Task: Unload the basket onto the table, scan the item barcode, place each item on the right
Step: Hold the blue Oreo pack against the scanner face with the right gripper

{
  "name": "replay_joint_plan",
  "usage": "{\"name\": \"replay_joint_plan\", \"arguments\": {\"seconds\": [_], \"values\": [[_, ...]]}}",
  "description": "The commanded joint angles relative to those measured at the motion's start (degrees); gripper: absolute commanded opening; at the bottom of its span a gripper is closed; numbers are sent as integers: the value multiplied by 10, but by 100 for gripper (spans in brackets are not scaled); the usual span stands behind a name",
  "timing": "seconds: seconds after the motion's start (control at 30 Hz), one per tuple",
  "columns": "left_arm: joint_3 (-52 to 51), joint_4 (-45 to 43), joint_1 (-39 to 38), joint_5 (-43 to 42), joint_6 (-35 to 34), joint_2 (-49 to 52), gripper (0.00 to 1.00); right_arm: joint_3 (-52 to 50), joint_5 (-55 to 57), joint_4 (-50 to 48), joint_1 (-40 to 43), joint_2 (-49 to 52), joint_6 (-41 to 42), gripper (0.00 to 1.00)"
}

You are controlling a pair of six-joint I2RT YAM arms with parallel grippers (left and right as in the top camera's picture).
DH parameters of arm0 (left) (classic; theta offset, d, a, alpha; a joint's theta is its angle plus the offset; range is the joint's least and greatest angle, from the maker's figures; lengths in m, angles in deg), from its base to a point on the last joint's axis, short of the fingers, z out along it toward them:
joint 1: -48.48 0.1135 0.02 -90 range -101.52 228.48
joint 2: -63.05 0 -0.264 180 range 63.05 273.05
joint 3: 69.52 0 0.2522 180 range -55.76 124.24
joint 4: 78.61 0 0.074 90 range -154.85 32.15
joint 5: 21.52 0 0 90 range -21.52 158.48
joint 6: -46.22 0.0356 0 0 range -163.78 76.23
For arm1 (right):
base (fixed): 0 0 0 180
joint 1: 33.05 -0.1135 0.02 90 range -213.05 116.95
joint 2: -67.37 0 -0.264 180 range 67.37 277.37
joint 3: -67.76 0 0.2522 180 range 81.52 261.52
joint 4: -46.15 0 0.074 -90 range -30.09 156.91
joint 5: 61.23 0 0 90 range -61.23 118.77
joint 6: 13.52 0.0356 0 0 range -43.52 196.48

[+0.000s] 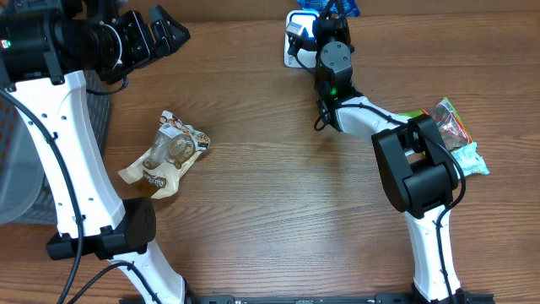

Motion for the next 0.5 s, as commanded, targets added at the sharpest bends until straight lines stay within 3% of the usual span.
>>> {"name": "replay_joint_plan", "arguments": {"seconds": [0.0, 0.47], "values": [[8, -1, -4, -1, -8, -9, 100, 9, -6, -12, 1, -6, 1, 4], [8, -1, -4, -1, -8, -9, 100, 9, 17, -16, -33, -20, 30, 4]]}}
